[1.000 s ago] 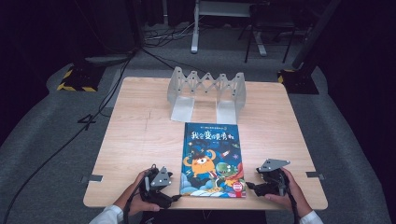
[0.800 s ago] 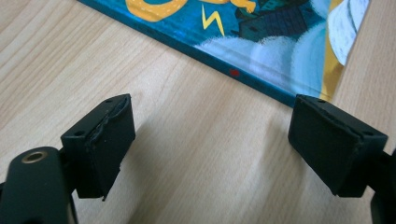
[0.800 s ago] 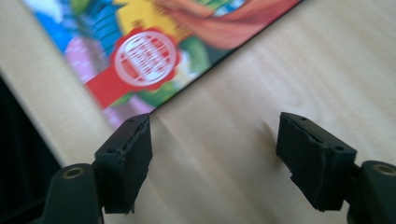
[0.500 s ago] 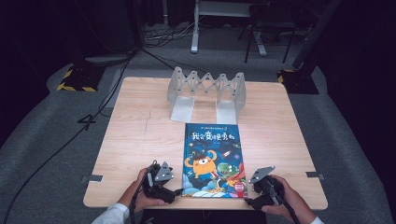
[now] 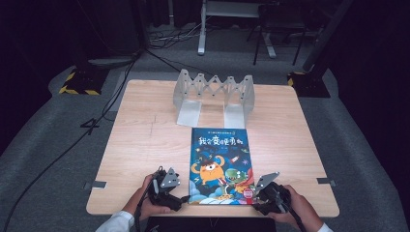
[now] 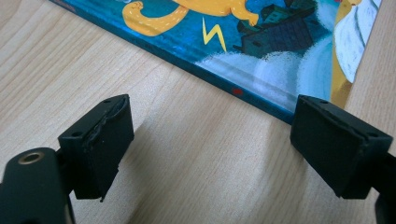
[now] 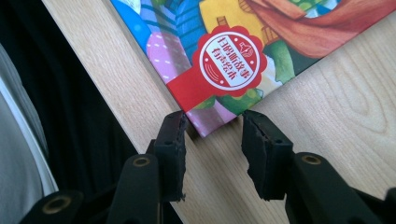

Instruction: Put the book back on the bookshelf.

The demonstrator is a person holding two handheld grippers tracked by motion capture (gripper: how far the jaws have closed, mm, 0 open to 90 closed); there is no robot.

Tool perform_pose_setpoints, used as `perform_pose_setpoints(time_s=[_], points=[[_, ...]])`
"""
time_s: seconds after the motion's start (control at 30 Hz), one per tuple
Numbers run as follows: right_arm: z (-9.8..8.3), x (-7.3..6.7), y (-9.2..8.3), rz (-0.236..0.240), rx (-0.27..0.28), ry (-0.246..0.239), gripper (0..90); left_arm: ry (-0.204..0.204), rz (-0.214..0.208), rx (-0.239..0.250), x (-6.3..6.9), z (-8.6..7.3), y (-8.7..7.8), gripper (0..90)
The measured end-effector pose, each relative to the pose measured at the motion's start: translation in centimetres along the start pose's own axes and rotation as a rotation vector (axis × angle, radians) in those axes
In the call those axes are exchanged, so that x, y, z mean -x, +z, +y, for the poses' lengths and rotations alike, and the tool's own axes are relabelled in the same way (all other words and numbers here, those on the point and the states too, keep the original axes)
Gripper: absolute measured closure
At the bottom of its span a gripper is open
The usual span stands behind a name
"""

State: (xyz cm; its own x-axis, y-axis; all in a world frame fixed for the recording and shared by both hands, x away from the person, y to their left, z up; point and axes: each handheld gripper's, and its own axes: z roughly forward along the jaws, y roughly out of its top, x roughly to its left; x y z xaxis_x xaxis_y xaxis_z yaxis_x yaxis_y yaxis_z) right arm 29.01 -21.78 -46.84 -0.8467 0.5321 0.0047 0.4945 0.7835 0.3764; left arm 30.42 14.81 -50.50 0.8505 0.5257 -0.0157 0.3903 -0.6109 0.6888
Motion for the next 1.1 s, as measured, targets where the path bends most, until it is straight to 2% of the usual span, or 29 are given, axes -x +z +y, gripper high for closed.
perform_pose_setpoints(time_s=[0.07,0.1,0.17,0.2,0.23,0.3,0.33,0.4,0.43,0.47,0.5,0.6,0.63,0.67,0.73,0.83,0.9,1.0,1.1], points=[[-0.8,0.0,0.0,0.003,0.071,-0.009,61.1,-0.003,-0.002,0.002,-0.1,0.0,-0.1,15.1],[-1.2,0.1,0.0,0.015,0.099,0.004,61.0,-0.004,-0.002,0.002,-0.1,-0.1,-0.1,15.4],[-1.9,0.5,0.1,0.05,0.173,0.038,60.6,-0.005,0.001,0.002,-0.2,-0.1,-0.1,15.5],[-2.3,0.7,0.2,0.066,0.21,0.037,60.1,-0.003,0.0,0.0,-0.2,-0.1,-0.1,15.4],[-2.7,1.0,0.4,0.098,0.249,0.069,59.0,0.0,-0.001,0.002,-0.2,-0.1,-0.1,15.4],[-3.1,1.6,0.7,0.144,0.309,0.105,52.1,0.002,-0.002,0.002,-0.3,-0.1,-0.1,15.4],[-3.0,1.9,0.8,0.152,0.323,0.118,48.2,0.002,-0.002,0.003,-0.3,-0.1,-0.1,15.4],[-2.4,2.2,0.9,0.161,0.325,0.097,42.1,0.001,-0.003,0.004,-0.3,-0.1,-0.1,15.4],[-2.4,2.2,0.9,0.161,0.325,0.097,42.1,0.001,-0.003,0.004,-0.3,-0.1,-0.1,15.4],[-1.8,2.8,0.8,0.228,0.366,0.108,36.8,0.002,-0.003,0.004,-0.3,-0.1,-0.1,15.4],[-1.5,3.3,0.6,0.267,0.393,0.113,35.1,0.001,-0.003,0.003,-0.3,-0.1,-0.1,15.4],[-0.3,4.5,0.3,0.351,0.426,0.116,30.6,0.001,-0.003,0.003,-0.3,-0.1,-0.1,15.4],[-0.3,4.5,0.3,0.351,0.426,0.116,30.6,0.001,-0.003,0.004,-0.3,-0.1,-0.1,15.4],[0.9,5.5,0.2,0.344,0.428,0.122,30.7,0.001,-0.002,0.003,-0.3,-0.1,-0.1,15.4],[1.9,6.4,0.4,0.342,0.441,0.141,31.5,0.001,-0.003,0.003,-0.3,-0.1,-0.1,15.4],[2.7,7.0,0.6,0.335,0.443,0.146,30.8,0.002,-0.003,0.003,-0.3,-0.1,-0.1,15.5],[4.0,8.0,1.1,0.332,0.466,0.153,30.8,0.002,-0.003,0.003,-0.3,-0.1,-0.1,15.4],[4.5,8.4,1.4,0.336,0.472,0.159,30.8,0.002,-0.003,0.003,-0.3,-0.1,-0.1,15.4],[5.3,9.0,2.1,0.345,0.472,0.144,30.3,0.002,-0.003,0.004,-0.3,-0.1,-0.1,15.4]])
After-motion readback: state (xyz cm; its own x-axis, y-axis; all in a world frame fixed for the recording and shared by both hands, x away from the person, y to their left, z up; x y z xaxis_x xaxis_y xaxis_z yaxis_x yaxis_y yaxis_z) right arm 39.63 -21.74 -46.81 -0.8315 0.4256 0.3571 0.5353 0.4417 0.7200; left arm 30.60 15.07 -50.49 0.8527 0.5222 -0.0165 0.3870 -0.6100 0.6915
